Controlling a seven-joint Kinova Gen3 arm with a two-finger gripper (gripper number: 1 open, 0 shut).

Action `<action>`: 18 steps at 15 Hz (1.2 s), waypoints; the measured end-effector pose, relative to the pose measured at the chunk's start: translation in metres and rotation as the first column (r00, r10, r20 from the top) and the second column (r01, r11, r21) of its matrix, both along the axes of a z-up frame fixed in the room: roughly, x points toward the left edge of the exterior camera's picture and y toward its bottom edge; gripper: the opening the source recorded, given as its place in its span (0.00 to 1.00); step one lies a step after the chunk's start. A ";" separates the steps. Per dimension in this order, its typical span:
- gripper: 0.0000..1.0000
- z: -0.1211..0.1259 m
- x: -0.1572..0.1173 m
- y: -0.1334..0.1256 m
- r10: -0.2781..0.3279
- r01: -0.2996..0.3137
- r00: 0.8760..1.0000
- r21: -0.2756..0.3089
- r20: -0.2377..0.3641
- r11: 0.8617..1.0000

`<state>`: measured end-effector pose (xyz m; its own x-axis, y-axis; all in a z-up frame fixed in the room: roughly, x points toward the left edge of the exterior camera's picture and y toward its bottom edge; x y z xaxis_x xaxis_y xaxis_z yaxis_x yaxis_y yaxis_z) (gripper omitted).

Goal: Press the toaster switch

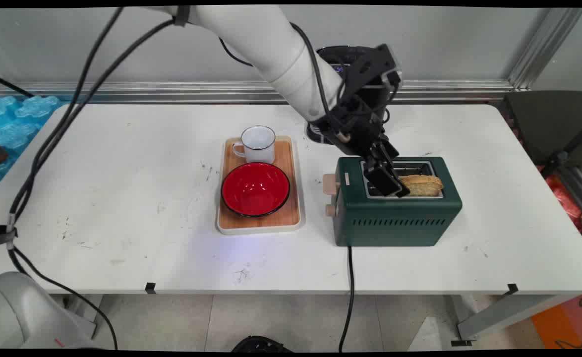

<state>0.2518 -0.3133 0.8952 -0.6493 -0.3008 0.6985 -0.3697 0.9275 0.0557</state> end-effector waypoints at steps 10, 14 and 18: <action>1.00 0.044 0.056 0.011 0.034 -0.034 0.999 -0.008 0.004 0.999; 1.00 0.049 0.083 0.018 0.029 -0.029 0.999 -0.020 0.027 0.999; 0.00 0.050 0.104 0.025 0.014 -0.012 0.998 -0.033 0.054 0.999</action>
<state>0.3561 -0.2887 0.9448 -0.6824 -0.2871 0.6722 -0.3836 0.9235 0.0049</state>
